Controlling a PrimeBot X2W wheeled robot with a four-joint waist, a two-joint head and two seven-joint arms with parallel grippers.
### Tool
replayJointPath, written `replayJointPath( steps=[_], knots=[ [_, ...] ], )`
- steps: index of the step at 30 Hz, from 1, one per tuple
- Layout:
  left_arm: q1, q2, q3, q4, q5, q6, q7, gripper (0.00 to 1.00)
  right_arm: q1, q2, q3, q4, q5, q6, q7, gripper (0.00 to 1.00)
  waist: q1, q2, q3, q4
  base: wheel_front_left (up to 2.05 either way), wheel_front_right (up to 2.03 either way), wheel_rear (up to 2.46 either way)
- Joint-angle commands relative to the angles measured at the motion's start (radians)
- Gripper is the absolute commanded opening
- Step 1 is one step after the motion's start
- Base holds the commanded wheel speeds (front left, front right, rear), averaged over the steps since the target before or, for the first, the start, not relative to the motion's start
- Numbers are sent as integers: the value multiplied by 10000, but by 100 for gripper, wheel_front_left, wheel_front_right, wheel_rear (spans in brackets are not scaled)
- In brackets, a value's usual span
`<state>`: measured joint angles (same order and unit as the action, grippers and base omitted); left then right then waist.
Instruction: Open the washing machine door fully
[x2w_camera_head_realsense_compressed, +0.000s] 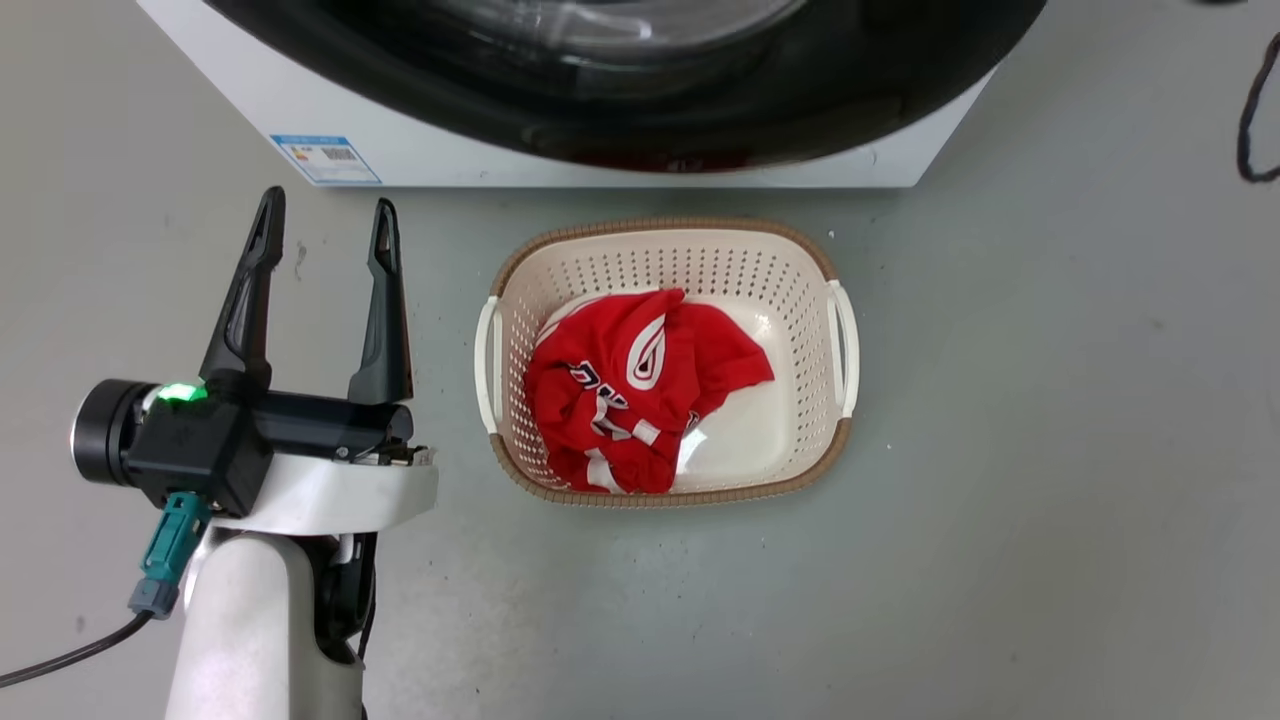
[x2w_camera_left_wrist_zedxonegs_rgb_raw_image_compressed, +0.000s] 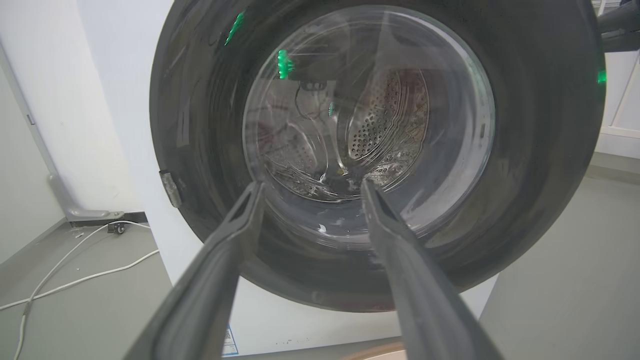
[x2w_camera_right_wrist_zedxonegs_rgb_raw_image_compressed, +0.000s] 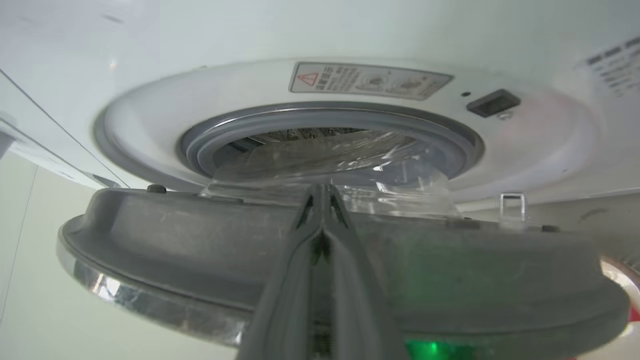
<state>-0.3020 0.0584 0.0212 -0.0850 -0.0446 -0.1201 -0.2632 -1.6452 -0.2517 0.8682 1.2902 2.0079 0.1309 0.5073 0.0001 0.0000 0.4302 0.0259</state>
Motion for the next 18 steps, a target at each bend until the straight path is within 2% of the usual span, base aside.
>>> replayJointPath(
  steps=[1,18],
  knots=[
    [160,-7,46,47,-17,1,-21,100,319,256,68,-89,59,-2,253,0,-1,0,-210,-62,0,0,0],
    [1286,-68,-50,453,-33,94,-21,100,2872,227,239,-1673,549,-2,2754,0,-1,0,-2079,-180,0,0,0]
  ],
)
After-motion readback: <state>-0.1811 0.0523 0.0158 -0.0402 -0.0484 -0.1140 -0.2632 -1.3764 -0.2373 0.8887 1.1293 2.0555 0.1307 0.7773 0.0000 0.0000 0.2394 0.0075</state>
